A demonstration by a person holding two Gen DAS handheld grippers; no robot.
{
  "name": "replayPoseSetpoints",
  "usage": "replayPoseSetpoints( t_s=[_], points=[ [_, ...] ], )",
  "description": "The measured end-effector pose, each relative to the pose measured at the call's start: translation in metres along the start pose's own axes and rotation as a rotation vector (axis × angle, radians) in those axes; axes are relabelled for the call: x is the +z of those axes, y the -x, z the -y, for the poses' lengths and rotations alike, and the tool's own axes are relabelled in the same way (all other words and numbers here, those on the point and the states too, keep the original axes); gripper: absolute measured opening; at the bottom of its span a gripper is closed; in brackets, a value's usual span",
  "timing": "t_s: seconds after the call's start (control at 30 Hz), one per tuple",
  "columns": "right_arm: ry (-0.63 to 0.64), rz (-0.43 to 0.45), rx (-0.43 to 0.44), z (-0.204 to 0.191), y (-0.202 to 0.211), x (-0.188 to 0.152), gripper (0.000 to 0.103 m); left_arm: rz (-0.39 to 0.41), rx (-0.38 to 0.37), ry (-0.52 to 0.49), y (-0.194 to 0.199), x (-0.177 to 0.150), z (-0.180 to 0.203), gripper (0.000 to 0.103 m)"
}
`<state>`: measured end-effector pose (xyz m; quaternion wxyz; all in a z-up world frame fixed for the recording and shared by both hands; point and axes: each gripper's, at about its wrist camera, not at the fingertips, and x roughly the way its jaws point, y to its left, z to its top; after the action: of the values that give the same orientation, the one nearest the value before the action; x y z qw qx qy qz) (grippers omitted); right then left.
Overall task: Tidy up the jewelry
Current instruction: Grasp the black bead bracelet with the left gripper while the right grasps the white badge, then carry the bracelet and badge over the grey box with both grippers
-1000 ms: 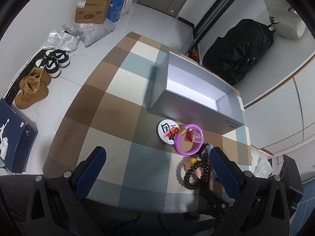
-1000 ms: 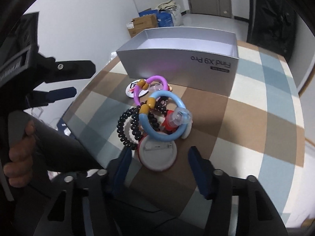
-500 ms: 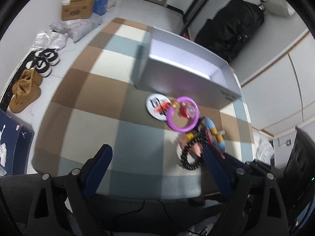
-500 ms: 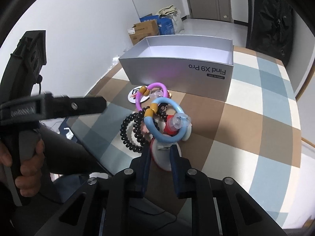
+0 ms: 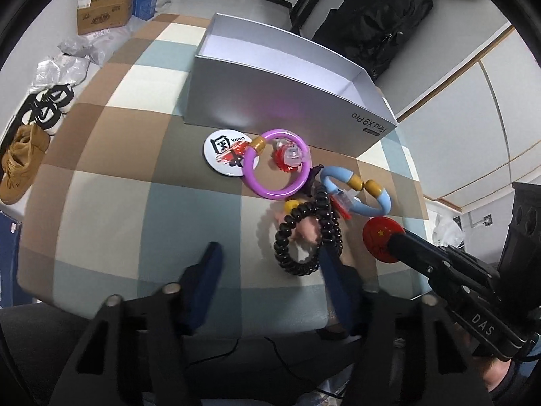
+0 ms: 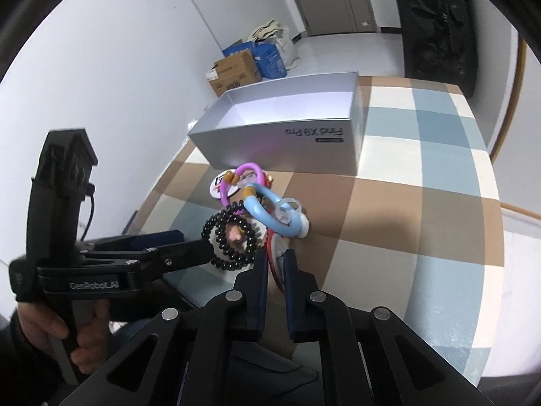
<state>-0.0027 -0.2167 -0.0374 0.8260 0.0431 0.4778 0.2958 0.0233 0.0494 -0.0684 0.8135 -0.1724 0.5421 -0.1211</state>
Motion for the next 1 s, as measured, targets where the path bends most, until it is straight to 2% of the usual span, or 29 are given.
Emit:
replayPoseSetpoints(
  t_s=[0.1, 0.17, 0.23, 0.33, 0.57, 0.67, 0.87, 1.0],
  points=[
    [-0.027, 0.001, 0.0, 0.004, 0.002, 0.0, 0.008, 0.008, -0.03, 0.0, -0.001, 0.001, 0.003, 0.033],
    [-0.042, 0.005, -0.001, 0.008, 0.004, 0.0, 0.008, 0.021, -0.04, -0.007, -0.001, 0.0, 0.006, 0.03],
    [-0.059, 0.006, 0.002, 0.011, 0.006, 0.0, 0.008, 0.035, -0.049, -0.025, 0.0, 0.001, 0.01, 0.017],
    [-0.083, 0.015, 0.013, 0.016, 0.009, 0.0, 0.008, 0.044, -0.052, -0.034, 0.002, 0.002, 0.013, 0.006],
    [-0.129, 0.043, 0.024, 0.024, 0.017, 0.004, 0.008, 0.068, -0.028, -0.013, 0.014, 0.002, 0.01, 0.005],
    [-0.122, 0.058, 0.024, 0.022, 0.021, 0.005, 0.008, 0.079, 0.004, -0.018, 0.017, 0.002, 0.01, 0.005],
    [-0.104, 0.088, 0.028, 0.015, 0.027, 0.01, 0.008, 0.146, 0.053, -0.048, 0.035, 0.006, 0.015, 0.005],
    [-0.098, 0.126, 0.039, 0.01, 0.033, 0.017, 0.008, 0.188, 0.036, -0.035, 0.045, 0.015, 0.016, 0.005]
  ],
)
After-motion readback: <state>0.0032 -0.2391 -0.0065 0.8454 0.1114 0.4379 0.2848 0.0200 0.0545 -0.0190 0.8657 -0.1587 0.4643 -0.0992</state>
